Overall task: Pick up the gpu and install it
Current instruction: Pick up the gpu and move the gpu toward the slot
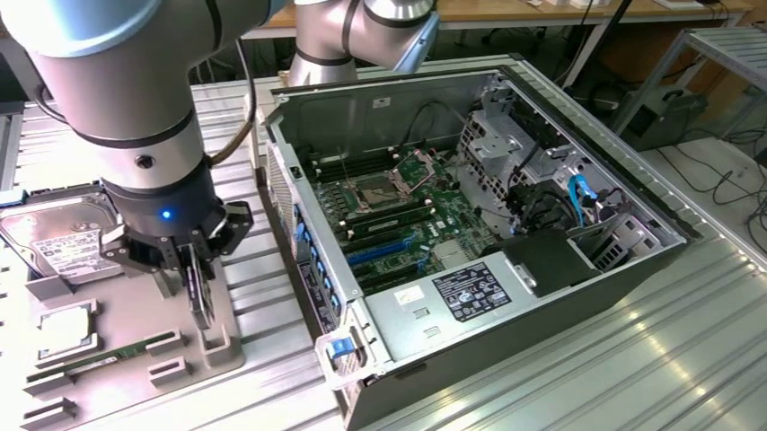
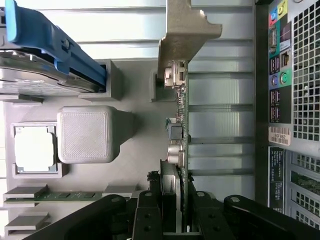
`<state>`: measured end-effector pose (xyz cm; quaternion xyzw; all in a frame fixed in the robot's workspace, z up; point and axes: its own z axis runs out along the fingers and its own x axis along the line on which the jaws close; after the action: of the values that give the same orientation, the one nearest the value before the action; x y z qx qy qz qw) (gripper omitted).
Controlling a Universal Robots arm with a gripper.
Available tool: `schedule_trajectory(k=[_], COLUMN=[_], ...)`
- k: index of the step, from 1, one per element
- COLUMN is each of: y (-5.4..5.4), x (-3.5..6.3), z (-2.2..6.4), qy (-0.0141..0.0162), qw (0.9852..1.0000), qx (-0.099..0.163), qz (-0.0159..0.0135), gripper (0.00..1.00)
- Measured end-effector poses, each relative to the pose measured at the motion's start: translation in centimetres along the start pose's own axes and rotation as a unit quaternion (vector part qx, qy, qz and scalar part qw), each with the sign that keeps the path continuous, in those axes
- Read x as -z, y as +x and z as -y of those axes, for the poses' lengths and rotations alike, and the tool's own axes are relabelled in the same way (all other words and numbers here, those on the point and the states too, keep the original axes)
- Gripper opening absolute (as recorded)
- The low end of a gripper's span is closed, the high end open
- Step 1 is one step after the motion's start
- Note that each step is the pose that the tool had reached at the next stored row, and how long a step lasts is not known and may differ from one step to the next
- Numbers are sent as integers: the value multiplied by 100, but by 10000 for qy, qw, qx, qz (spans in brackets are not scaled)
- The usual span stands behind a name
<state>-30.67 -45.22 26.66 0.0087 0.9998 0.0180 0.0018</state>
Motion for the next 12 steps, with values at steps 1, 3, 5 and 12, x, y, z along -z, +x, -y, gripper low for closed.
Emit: schedule_trajectory(k=[1, 3, 5, 12], y=[0, 0, 0, -1], x=[21, 73, 126, 369], z=[-1, -3, -4, -13], qy=[0, 0, 0, 0], qw=[10000, 10000, 10000, 10000], qx=[0, 0, 0, 0], qz=[0, 0, 0, 0], gripper=[28, 28, 28, 28])
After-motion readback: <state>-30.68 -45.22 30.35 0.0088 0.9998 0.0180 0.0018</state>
